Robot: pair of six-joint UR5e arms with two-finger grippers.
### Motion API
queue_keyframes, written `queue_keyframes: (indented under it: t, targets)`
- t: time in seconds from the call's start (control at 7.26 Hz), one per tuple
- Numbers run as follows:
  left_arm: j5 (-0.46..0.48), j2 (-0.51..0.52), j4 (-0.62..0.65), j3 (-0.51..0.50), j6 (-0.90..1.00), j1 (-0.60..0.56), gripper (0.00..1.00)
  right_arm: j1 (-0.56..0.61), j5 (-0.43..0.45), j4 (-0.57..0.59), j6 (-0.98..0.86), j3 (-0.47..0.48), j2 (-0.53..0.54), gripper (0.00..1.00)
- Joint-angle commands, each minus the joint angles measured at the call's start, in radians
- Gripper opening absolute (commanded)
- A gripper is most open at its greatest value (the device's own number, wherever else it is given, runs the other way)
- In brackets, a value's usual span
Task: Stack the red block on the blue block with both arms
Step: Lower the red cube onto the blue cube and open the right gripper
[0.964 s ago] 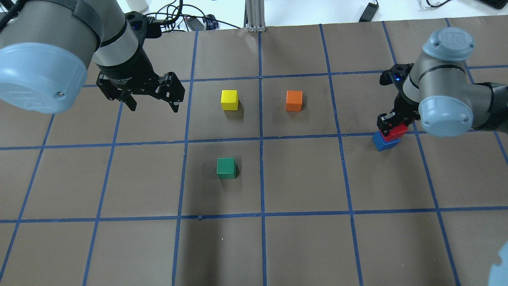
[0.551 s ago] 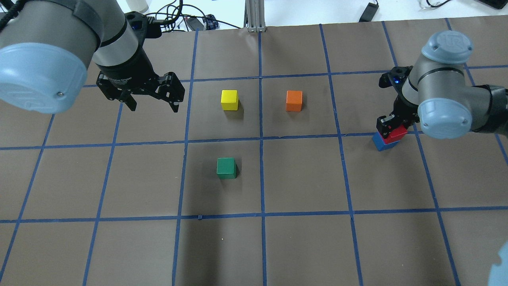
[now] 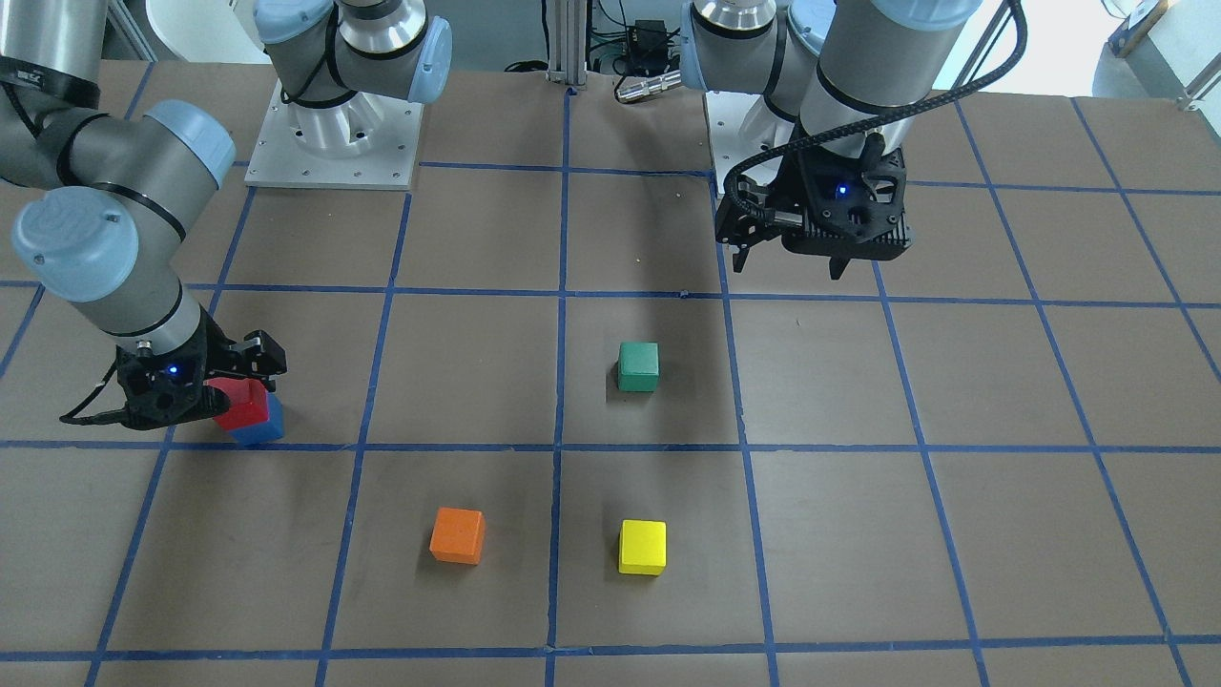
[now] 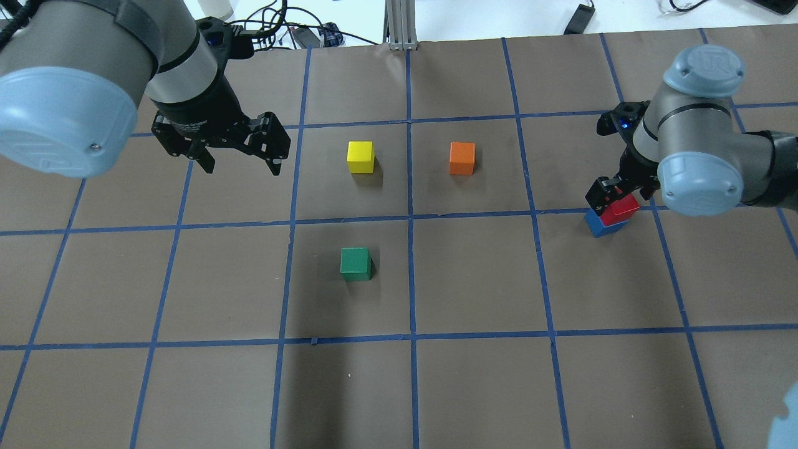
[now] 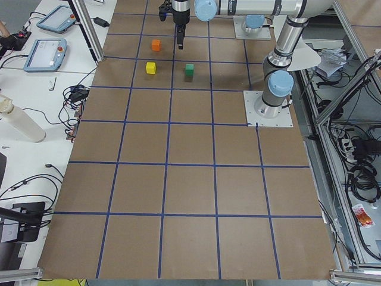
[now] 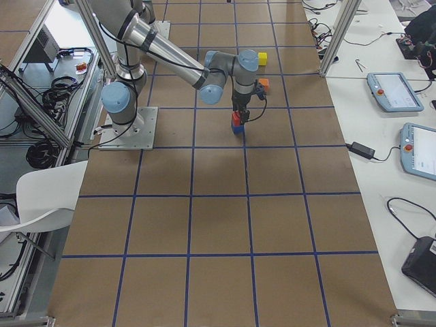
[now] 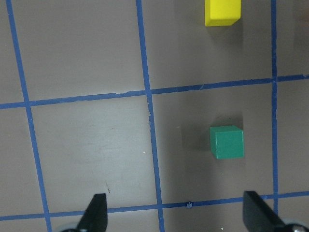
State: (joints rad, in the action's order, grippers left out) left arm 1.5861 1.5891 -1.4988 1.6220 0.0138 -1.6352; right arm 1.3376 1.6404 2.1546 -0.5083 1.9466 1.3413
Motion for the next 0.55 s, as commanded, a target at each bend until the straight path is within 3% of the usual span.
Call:
queue_keyframes:
  t: [0.0, 0.41]
  targets:
    - [0.0, 0.0, 0.002, 0.001, 0.0, 0.0, 1.0, 0.0, 0.001, -0.08, 0.011, -0.058, 0.018, 1.0]
    - [0.002, -0.001, 0.002, 0.001, 0.0, 0.0, 1.0, 0.009, 0.001, -0.373, 0.096, -0.248, 0.032, 1.0]
